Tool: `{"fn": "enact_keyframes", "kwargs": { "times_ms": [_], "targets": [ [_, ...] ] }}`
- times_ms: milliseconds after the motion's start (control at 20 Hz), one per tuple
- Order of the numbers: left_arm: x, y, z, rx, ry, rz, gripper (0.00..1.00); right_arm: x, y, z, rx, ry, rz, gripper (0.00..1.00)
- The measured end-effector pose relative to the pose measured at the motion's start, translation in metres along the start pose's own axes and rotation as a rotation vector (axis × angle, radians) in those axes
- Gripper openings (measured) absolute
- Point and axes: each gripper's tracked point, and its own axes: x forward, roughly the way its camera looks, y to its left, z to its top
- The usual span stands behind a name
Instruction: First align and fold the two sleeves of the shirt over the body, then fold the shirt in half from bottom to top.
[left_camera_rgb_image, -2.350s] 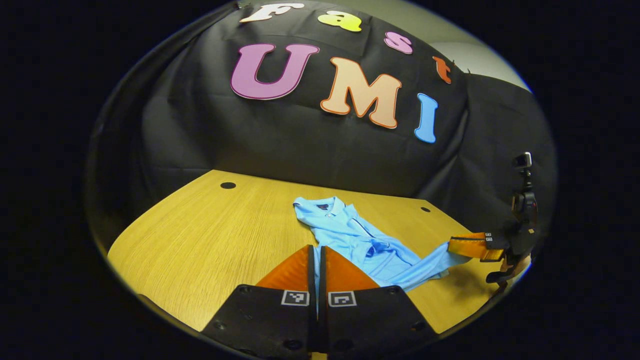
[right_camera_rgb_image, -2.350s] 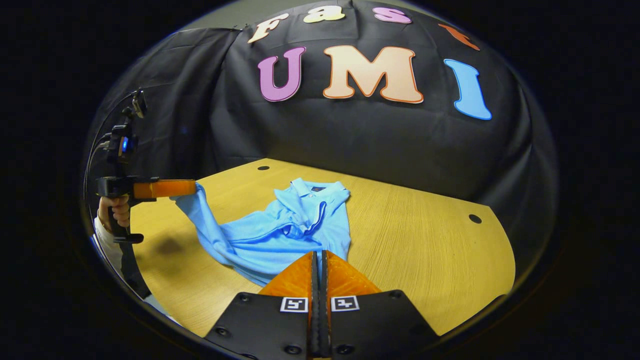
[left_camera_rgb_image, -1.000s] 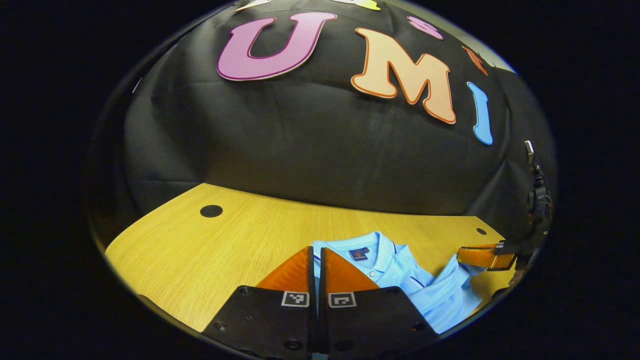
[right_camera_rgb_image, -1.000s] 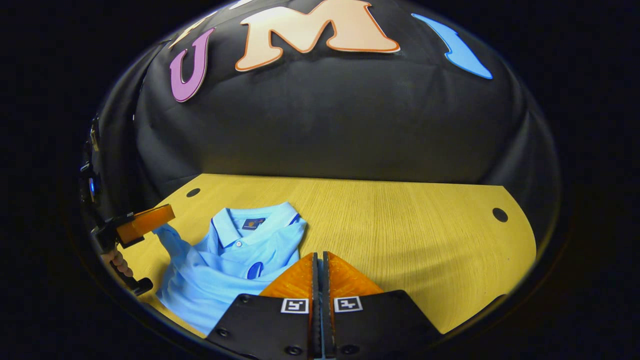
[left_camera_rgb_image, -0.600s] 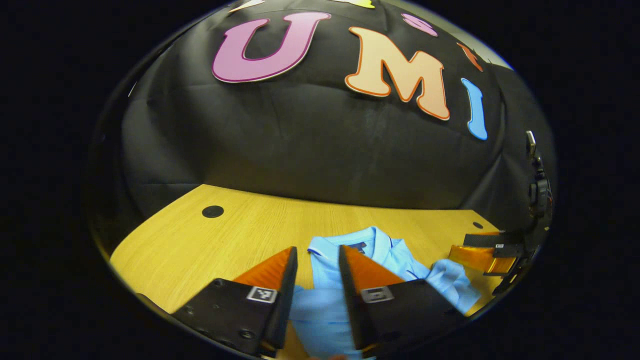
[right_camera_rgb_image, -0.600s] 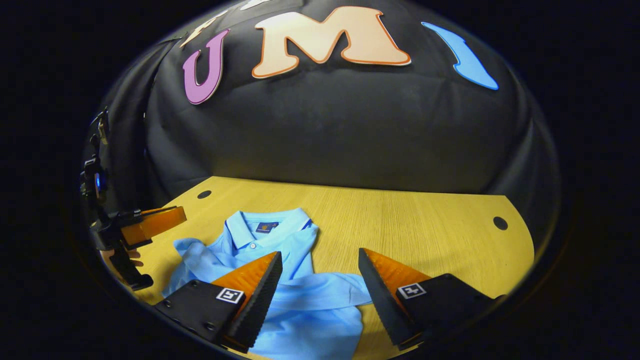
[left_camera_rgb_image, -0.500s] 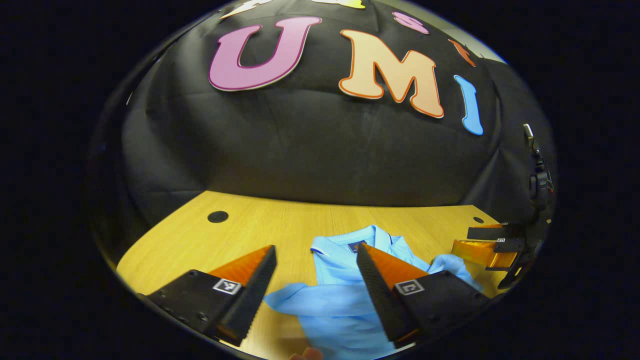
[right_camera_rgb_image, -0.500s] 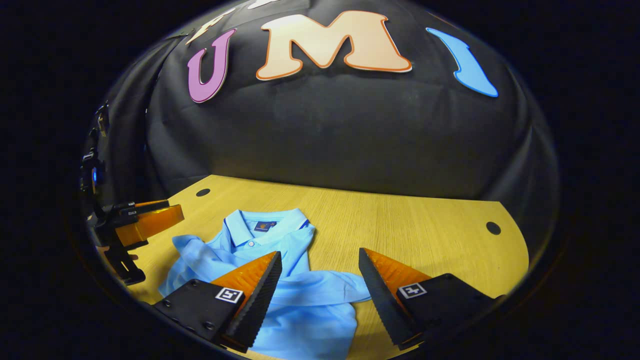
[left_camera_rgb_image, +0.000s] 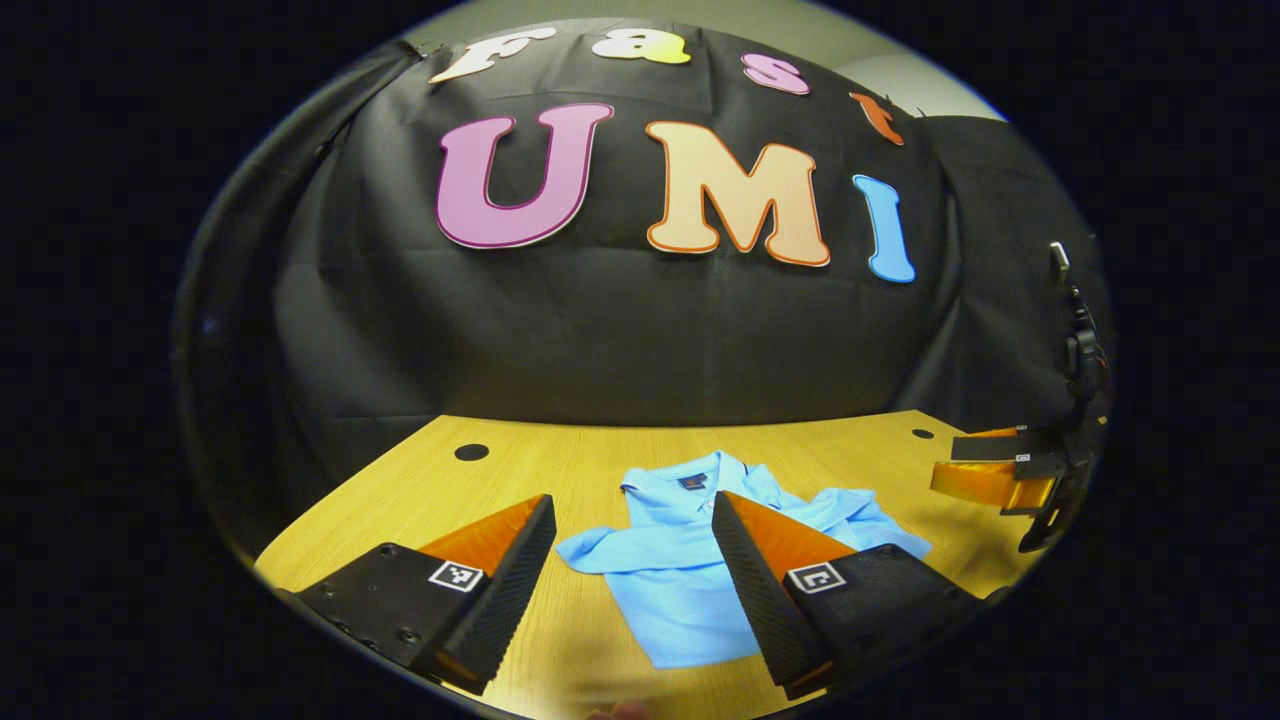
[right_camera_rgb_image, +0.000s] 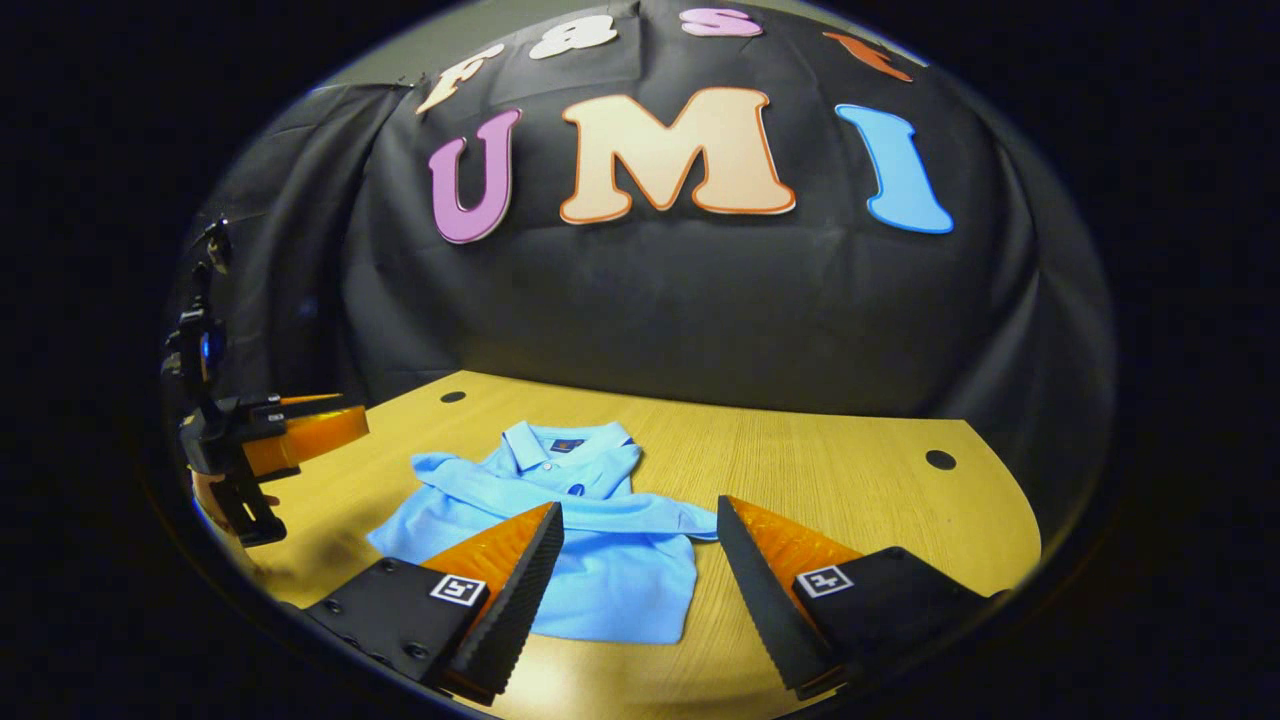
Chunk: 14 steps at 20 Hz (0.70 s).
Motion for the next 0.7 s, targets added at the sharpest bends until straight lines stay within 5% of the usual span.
{"fn": "enact_keyframes", "kwargs": {
  "times_ms": [250,700],
  "targets": [
    [-0.042,-0.02,-0.014,-0.015,-0.016,-0.02,0.94,-0.072,0.007,0.001,-0.023,-0.139,0.0,0.97],
    [-0.085,-0.063,-0.035,-0.016,-0.011,-0.124,0.94,-0.133,0.013,-0.024,-0.043,-0.181,-0.007,0.98]
  ]
}}
